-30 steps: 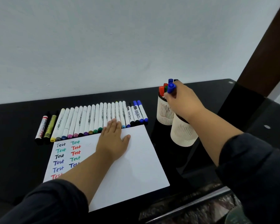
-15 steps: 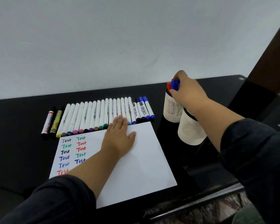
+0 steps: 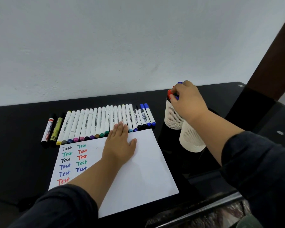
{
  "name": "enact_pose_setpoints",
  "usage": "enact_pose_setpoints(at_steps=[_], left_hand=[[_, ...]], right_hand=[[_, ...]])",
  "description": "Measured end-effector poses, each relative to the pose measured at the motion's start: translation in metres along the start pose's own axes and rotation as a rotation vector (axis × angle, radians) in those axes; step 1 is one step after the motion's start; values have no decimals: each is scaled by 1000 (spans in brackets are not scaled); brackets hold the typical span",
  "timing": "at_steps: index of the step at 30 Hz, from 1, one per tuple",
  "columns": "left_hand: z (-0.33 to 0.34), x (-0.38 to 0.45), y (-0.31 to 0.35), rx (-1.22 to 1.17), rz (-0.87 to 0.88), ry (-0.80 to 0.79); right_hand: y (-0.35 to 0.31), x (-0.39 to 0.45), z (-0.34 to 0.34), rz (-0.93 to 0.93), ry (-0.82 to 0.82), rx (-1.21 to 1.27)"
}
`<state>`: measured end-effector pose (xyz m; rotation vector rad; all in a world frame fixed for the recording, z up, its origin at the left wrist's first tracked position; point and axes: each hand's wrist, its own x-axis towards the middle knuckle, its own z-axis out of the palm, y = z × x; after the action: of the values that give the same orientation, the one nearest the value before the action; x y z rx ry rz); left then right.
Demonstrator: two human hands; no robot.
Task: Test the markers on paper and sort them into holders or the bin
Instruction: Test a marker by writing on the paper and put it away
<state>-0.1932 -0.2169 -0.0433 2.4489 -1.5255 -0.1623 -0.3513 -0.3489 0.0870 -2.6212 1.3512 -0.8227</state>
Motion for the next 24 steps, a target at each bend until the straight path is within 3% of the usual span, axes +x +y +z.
enact_pose_setpoints(at_steps=[8,18,24], left_hand=[[-1,1,0,-39,5,8],[2,1,-1,-75,25,45],[3,2,-1,-64,28,50]], right_hand=[[-25,-9,22,-121,-84,21],[-25,-14,79,58,-500,-93],[-16,-17,99,79,-533,-173]])
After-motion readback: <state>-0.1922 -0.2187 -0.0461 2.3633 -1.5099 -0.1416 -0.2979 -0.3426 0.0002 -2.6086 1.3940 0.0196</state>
